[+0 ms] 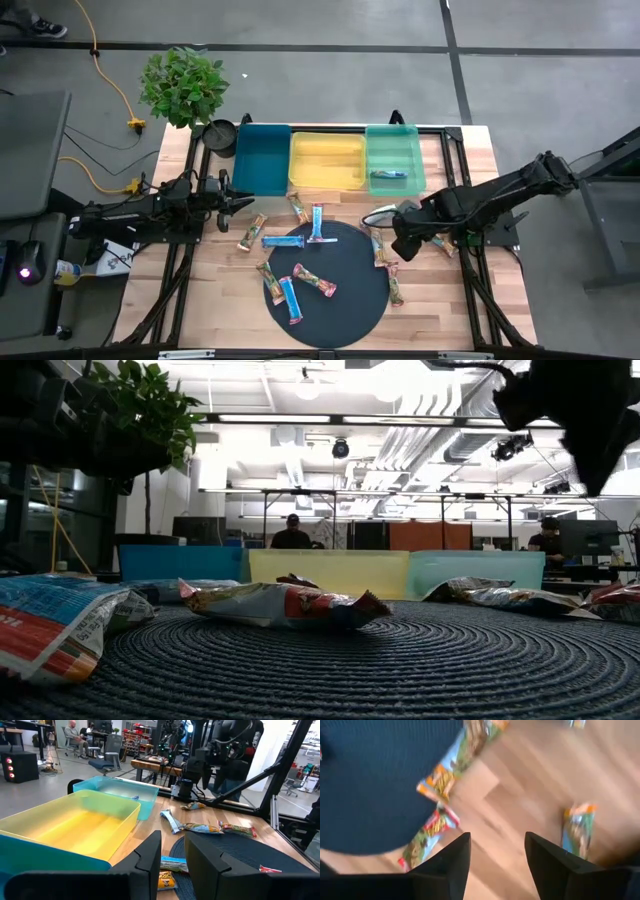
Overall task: Pick and place Granola Bars by type
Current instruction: Put the orange granola bar into the yellow bin
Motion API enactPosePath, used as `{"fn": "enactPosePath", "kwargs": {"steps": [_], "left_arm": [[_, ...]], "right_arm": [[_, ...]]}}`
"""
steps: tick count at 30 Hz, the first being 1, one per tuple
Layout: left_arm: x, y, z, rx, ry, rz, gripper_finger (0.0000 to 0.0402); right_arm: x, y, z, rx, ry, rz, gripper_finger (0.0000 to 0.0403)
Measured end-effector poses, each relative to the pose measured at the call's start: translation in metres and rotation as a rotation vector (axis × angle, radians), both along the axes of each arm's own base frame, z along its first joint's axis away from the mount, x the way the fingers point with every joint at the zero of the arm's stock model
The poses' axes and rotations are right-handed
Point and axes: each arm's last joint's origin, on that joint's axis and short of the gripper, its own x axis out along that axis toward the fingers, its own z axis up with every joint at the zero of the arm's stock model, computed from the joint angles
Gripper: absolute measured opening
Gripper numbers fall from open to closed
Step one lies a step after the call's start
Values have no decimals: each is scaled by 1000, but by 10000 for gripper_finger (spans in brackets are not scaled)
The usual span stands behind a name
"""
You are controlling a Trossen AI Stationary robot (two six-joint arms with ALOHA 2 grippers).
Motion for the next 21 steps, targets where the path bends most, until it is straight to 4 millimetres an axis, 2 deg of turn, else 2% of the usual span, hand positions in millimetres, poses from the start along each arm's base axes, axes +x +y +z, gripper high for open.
{"fn": "enactPosePath", "kwargs": {"steps": [4,8,12,18,21], "left_arm": [[0,0,0,0,1,0,82],[0,0,0,0,0,0,82],[0,0,0,0,0,0,82],[0,0,0,0,0,0,82],[0,0,0,0,0,0,82]], "right_arm": [[-15,10,-3,87,160,-11,183],[-27,27,0,121,178,16,186],[-43,39,5,67,175,45,186],[-59,40,10,-51,156,33,186],[-59,37,0,-67,170,42,186]]}}
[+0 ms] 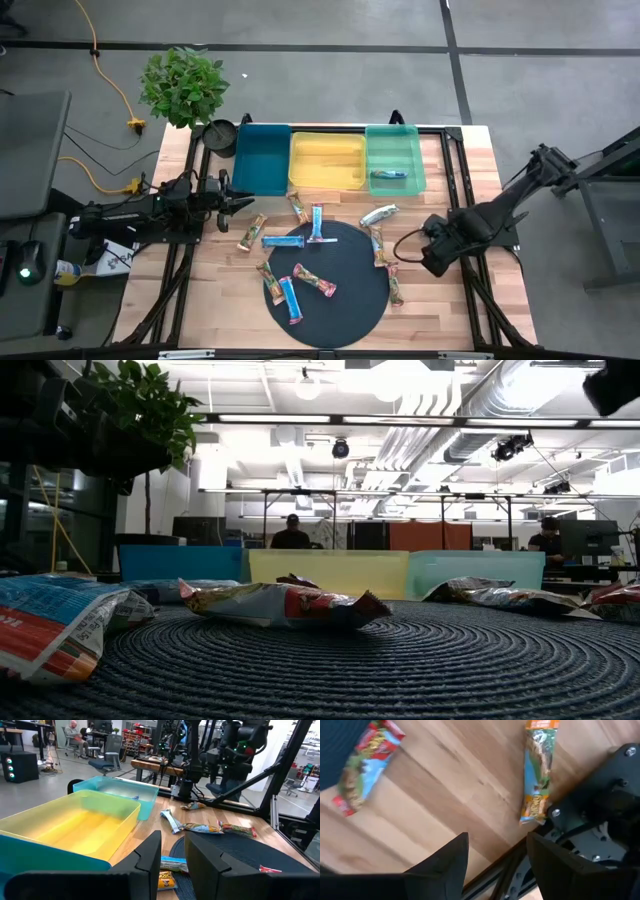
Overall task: Pick and place Granola Bars by type
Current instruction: Put the orange granola bar into the yellow bin
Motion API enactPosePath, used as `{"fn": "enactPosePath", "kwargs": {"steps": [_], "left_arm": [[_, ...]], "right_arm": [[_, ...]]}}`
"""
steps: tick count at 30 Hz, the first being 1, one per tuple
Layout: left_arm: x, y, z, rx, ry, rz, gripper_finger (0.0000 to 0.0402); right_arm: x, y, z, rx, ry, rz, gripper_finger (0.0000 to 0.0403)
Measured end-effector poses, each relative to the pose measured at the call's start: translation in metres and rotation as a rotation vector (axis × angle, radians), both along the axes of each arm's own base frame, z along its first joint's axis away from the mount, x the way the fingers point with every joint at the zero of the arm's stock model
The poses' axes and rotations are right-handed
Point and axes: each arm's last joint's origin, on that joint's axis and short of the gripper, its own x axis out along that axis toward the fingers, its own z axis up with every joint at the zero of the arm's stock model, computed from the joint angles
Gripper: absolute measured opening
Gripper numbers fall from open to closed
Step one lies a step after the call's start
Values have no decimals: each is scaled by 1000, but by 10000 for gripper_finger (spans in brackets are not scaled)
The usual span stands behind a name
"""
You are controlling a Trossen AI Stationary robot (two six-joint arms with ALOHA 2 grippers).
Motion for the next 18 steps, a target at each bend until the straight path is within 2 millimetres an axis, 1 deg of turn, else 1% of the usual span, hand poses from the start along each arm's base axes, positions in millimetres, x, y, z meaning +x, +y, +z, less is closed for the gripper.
{"fn": "enactPosePath", "kwargs": {"steps": [6,9,12,15,18], "left_arm": [[0,0,0,0,0,0,82],[0,0,0,0,0,0,82],[0,0,0,0,0,0,82],[0,0,0,0,0,0,82],[0,0,0,0,0,0,82]], "right_arm": [[3,-6,-33,47,4,-24,186],[7,-8,-44,55,-81,-36,186],[8,-9,-57,99,-153,-49,186],[8,-11,-69,131,-180,-59,186],[8,-12,-76,153,-196,-59,186]]}}
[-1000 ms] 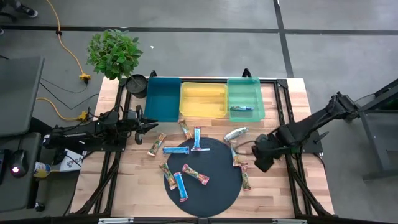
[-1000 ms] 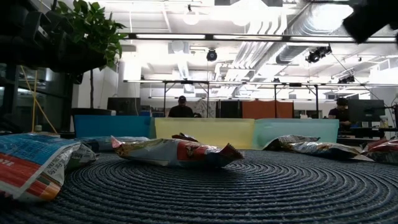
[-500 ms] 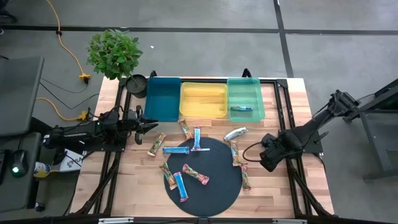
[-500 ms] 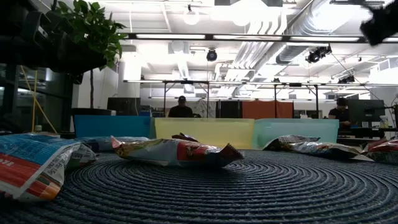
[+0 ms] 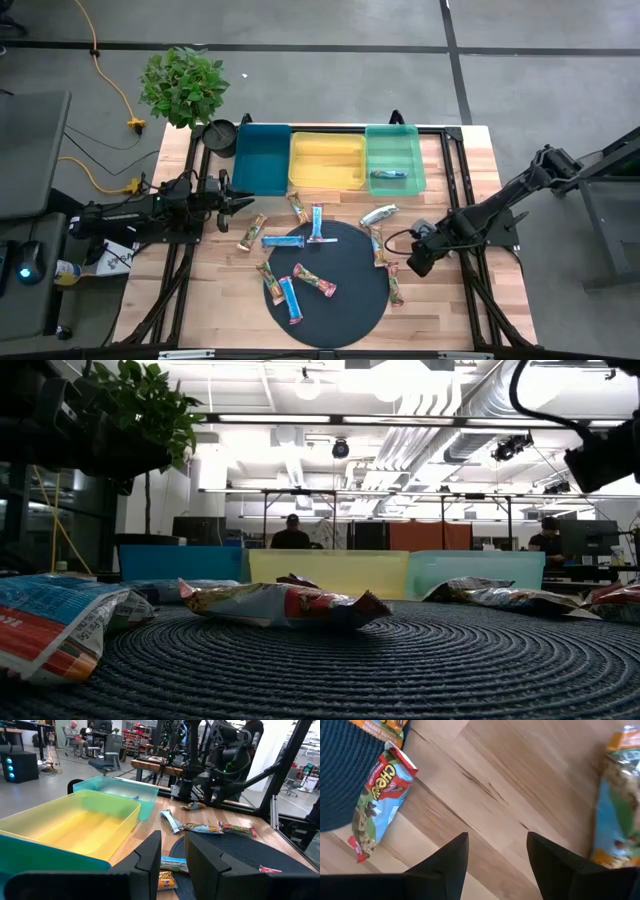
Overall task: Pick and place Granola Bars by type
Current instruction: Put the orange granola bar into the yellow bin
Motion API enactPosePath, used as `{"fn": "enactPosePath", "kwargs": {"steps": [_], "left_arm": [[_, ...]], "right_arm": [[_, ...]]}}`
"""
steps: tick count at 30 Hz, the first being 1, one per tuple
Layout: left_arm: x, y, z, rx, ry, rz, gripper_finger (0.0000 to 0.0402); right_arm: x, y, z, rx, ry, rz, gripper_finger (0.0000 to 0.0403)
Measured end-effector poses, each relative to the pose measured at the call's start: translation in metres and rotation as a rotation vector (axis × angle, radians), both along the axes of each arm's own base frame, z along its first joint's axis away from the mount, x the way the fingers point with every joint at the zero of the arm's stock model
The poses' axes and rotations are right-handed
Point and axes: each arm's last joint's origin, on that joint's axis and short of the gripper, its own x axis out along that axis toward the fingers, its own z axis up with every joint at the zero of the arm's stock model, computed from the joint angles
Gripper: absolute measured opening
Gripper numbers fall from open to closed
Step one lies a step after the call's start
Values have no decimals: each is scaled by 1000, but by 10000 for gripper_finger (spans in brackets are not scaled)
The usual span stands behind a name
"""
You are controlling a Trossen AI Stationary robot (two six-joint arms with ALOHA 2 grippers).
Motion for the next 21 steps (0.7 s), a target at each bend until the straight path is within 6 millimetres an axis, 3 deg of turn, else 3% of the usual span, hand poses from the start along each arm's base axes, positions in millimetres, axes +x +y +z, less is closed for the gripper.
{"fn": "enactPosePath", "kwargs": {"steps": [12,18,21], "left_arm": [[0,0,0,0,0,0,82],[0,0,0,0,0,0,82],[0,0,0,0,0,0,82]], "right_arm": [[-8,-7,-16,11,67,-19,186],[3,-13,-12,22,-17,-25,186],[2,-19,-12,17,23,-6,186]]}}
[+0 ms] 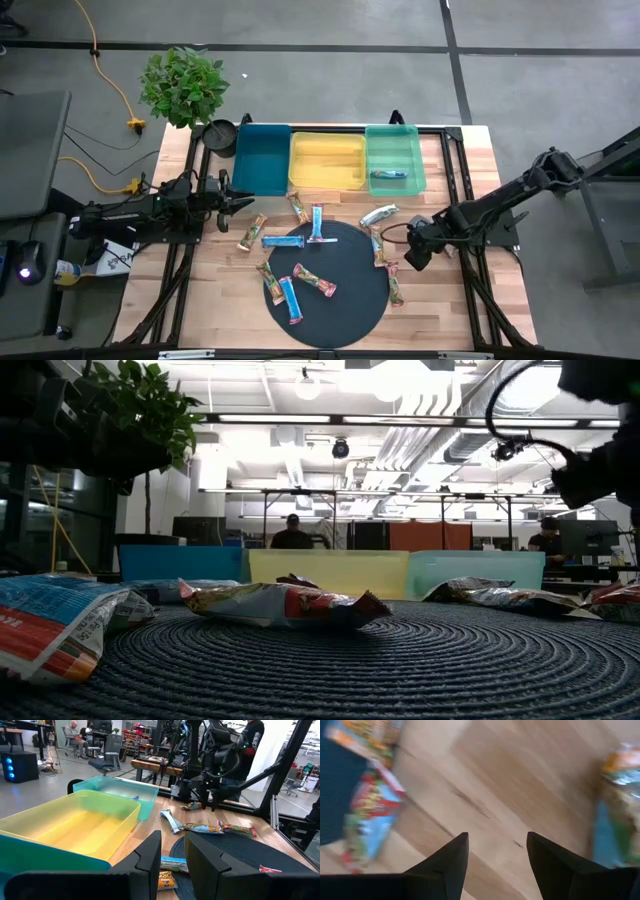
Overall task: Pick and place Granola Bars by type
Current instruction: Put the orange granola bar into the yellow bin
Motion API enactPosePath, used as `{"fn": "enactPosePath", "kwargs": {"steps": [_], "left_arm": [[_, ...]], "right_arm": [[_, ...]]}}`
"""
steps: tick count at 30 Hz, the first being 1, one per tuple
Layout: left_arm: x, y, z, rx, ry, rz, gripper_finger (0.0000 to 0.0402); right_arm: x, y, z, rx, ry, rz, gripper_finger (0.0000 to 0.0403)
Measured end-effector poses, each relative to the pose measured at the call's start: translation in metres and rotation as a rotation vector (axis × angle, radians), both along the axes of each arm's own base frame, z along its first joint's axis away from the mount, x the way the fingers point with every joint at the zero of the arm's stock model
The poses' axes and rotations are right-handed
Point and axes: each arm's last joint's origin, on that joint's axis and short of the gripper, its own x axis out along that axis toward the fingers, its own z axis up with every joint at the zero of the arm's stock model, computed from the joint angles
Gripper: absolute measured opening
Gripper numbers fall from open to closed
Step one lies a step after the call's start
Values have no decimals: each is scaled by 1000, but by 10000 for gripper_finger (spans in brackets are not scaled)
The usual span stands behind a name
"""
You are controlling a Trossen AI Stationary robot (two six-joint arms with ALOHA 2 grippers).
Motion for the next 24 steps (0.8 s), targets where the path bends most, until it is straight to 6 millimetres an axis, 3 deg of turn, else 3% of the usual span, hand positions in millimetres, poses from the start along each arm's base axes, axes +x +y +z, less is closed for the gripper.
{"fn": "enactPosePath", "kwargs": {"steps": [24], "left_arm": [[0,0,0,0,0,0,82]], "right_arm": [[-10,-50,-2,3,183,71,186]]}}
